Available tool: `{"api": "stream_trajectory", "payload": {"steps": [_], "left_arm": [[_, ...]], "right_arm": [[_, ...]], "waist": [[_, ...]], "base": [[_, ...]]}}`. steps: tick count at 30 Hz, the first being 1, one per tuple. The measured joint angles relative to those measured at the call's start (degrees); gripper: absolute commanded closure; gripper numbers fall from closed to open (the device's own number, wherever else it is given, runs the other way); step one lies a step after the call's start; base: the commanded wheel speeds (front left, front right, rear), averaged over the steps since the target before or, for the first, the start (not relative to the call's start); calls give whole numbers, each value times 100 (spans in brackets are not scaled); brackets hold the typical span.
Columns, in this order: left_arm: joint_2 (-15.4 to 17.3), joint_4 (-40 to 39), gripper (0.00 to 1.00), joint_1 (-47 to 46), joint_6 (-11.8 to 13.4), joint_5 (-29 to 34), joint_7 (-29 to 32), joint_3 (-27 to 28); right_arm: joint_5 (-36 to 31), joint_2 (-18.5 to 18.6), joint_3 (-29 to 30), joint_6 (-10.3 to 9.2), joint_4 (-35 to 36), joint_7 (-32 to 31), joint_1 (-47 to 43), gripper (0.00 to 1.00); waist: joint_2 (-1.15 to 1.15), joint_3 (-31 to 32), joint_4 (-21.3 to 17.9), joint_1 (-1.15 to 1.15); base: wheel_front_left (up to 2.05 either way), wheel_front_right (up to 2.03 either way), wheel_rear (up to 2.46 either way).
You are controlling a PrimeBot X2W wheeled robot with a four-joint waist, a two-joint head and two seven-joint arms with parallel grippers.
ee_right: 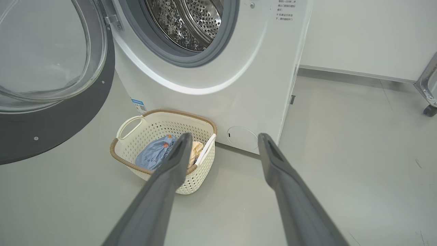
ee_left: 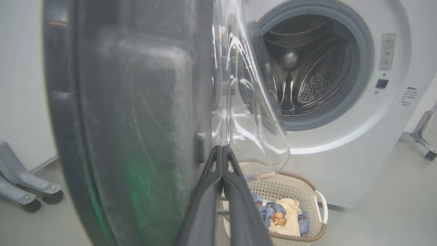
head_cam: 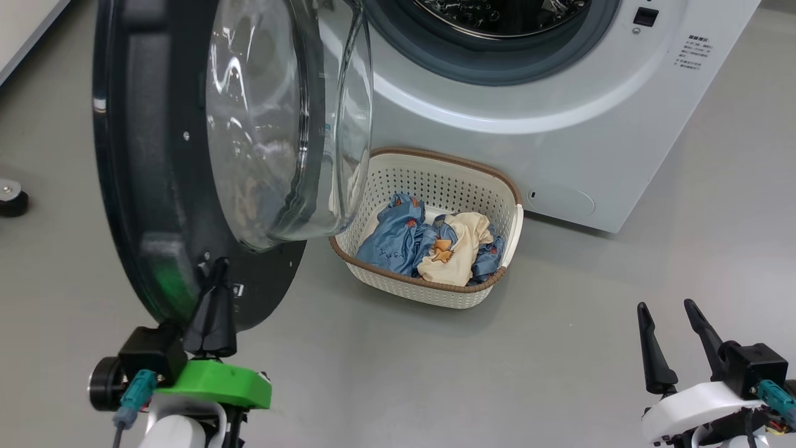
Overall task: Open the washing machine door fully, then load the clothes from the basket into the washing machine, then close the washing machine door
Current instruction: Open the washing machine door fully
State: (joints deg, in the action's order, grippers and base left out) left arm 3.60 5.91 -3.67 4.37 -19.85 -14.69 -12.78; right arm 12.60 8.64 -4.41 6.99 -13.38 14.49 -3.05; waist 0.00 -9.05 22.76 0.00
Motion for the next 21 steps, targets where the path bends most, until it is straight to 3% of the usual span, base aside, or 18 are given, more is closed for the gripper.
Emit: {"api": "stream_trajectory", "payload": {"steps": [12, 21], "left_arm": [[367, 276, 100, -133, 107, -275, 2, 871], [580, 576, 100, -453, 129, -449, 94, 1166]], "right_arm": [[-79, 65, -82, 1, 5, 0, 50, 0], [-112, 111, -135, 1, 8, -1, 170, 0]], "waist": [[0, -185, 15, 0], [0, -324, -90, 0]], "base": [[0, 0, 0], [0, 0, 0]]}}
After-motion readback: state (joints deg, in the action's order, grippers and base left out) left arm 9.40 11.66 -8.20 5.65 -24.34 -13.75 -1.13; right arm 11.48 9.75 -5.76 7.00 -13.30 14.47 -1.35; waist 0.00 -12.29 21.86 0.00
